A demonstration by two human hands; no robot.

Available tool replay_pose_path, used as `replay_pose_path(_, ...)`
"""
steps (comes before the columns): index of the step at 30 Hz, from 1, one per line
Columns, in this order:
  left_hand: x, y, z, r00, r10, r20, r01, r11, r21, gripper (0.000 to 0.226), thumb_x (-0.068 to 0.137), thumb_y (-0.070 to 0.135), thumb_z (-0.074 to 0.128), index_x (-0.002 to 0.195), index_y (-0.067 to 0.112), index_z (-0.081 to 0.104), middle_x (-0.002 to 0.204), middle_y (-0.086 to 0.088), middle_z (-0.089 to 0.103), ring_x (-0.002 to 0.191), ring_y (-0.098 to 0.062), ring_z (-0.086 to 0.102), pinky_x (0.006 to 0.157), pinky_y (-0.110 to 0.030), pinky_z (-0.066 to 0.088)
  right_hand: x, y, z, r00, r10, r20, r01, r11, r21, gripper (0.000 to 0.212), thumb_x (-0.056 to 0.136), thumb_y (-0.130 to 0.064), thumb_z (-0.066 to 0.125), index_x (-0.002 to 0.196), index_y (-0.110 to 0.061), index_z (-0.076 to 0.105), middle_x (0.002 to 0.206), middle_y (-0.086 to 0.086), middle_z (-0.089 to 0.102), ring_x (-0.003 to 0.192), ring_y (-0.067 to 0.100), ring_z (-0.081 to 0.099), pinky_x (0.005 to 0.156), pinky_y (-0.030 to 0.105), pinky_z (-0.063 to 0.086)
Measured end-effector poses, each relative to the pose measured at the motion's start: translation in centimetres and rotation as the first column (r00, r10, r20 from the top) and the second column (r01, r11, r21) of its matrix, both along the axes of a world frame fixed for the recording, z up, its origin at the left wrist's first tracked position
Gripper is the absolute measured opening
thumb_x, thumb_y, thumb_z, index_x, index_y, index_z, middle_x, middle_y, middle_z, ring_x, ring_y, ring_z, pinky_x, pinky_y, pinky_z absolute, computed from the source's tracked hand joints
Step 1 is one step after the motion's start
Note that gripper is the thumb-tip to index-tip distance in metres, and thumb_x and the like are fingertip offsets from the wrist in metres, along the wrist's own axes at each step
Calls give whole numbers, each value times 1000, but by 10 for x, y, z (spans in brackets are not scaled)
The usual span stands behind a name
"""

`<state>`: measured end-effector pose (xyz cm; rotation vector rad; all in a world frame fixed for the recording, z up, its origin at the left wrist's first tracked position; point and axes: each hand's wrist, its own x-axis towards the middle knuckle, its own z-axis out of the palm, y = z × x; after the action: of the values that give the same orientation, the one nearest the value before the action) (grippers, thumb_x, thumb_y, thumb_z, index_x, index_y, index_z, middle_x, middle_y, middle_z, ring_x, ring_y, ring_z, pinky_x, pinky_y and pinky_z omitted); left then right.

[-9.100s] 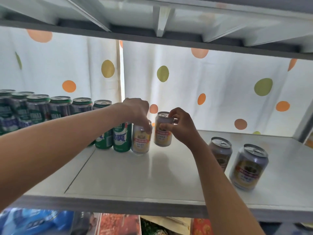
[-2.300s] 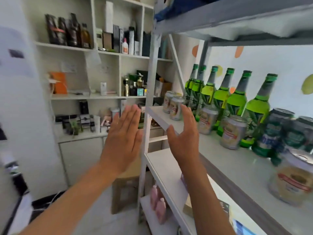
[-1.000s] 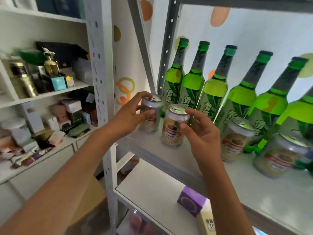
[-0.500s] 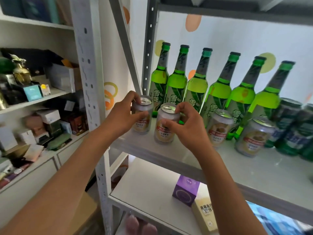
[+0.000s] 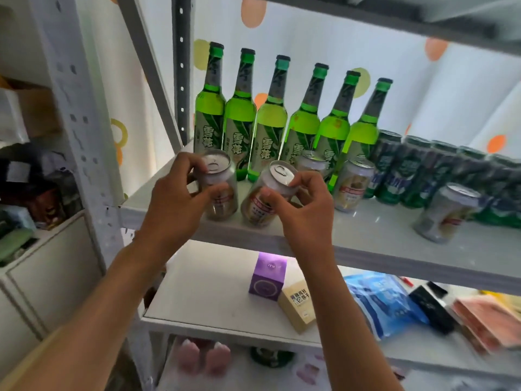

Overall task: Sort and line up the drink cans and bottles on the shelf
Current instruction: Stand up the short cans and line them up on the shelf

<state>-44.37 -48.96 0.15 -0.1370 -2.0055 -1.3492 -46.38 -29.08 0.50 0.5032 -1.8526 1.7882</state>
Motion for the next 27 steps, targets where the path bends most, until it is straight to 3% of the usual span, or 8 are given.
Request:
replay_pose_path(4, 15, 23, -8, 997, -57, -60, 57, 998, -8, 39, 73, 39, 80, 97, 35, 49, 102, 32, 62, 100, 11, 59, 71, -17, 55, 25, 21, -6, 997, -83, -5, 82, 994, -67, 38, 73, -7, 86, 88, -18, 53, 96, -9, 73, 95, 8, 70, 75, 29, 59)
replay_pose_path(6, 21, 41, -8, 994, -65, -82, 62, 997, -34, 40, 72, 39, 80, 97, 36, 49, 99, 37, 61, 95, 15, 59, 71, -16, 54, 38, 41, -8, 986, -162, -28, 160, 985, -69, 39, 71, -11, 87, 85, -26, 53, 102, -1, 71, 102, 16, 68, 84, 43, 60)
replay_pose_path(9, 27, 79, -1, 988, -107, -111, 102, 994, -48, 39, 69, 43, 78, 94, 44, 48, 96, 36, 61, 92, 14, 60, 69, -9, 52, 55, 83, -4, 969, -243, -46, 240, 968, -77, 42, 70, -18, 88, 79, -38, 52, 103, -6, 68, 106, 18, 66, 86, 50, 58)
replay_pose_path(15, 41, 204, 8, 968, -203, -148, 192, 977, -90, 37, 70, 48, 75, 94, 43, 47, 103, 18, 66, 93, 12, 60, 73, -12, 52, 88, 204, -4, 924, -378, -63, 369, 921, -125, 39, 69, -25, 88, 82, -35, 52, 111, -1, 68, 113, 18, 64, 87, 48, 58)
replay_pose_path(18, 53, 286, 7, 967, -208, -146, 191, 974, -125, 40, 75, 39, 79, 97, 38, 46, 113, 7, 66, 95, -1, 62, 79, -33, 57, 110, 271, -10, 874, -479, -75, 470, 875, -115, 43, 70, -18, 89, 83, -35, 52, 112, 6, 67, 112, 20, 64, 90, 45, 57)
replay_pose_path(20, 62, 339, 4, 965, -224, -136, 209, 971, -117, 40, 77, 32, 81, 98, 32, 48, 106, 7, 66, 95, -12, 64, 78, -45, 57, 126, 317, -12, 840, -533, -104, 522, 846, -112, 45, 70, -18, 89, 83, -37, 51, 112, 1, 66, 112, 18, 63, 90, 43, 57)
replay_pose_path(23, 77, 417, 5, 954, -268, -137, 254, 961, -110, 39, 74, 37, 79, 98, 32, 48, 95, 16, 61, 91, -6, 62, 76, -44, 56, 151, 395, -17, 789, -598, -140, 590, 801, -101, 42, 69, -21, 88, 83, -34, 51, 110, -5, 63, 112, 18, 62, 89, 41, 57)
replay_pose_path(27, 92, 501, 8, 938, -306, -165, 287, 949, -132, 41, 75, 42, 79, 98, 37, 46, 99, 14, 62, 93, -7, 62, 74, -42, 57, 175, 486, -24, 733, -663, -153, 662, 747, -63, 42, 68, -20, 89, 84, -30, 52, 110, -7, 62, 110, 14, 61, 89, 40, 57)
